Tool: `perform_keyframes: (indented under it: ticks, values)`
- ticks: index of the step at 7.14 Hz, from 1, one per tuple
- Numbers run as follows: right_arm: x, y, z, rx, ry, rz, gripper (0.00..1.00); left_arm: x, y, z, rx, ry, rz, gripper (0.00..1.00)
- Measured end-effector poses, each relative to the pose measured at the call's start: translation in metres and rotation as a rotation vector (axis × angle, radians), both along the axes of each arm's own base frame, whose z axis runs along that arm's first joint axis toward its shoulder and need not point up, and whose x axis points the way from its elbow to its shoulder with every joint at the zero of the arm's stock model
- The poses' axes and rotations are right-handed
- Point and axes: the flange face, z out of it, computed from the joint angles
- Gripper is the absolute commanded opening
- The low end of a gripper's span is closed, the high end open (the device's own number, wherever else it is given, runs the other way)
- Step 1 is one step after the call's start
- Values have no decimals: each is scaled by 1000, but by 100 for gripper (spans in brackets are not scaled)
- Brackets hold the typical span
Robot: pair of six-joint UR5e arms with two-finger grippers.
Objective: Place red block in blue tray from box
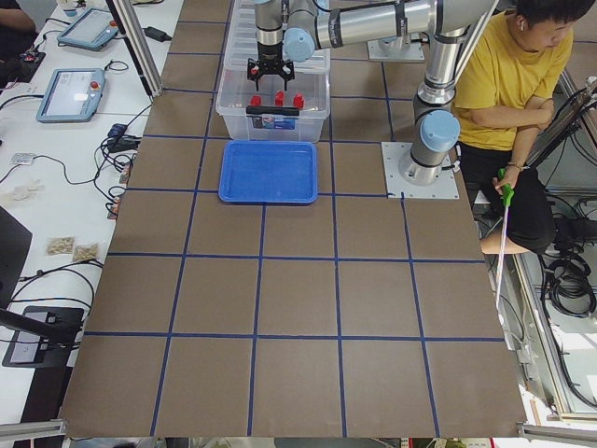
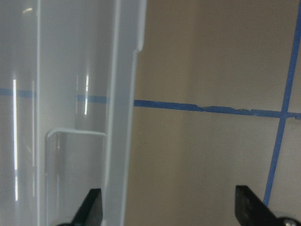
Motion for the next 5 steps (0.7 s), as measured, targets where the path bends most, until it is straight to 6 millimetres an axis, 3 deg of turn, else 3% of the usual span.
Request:
perform_keyframes:
  ticks: [2,5]
  values:
    - [-13,3,1,-1,0,-17,100,-4,-20,-31,-13,19,-9,100]
    - [-19,4,3,-4,2,-25,100,-7,-29,-69,37,35,-3,100]
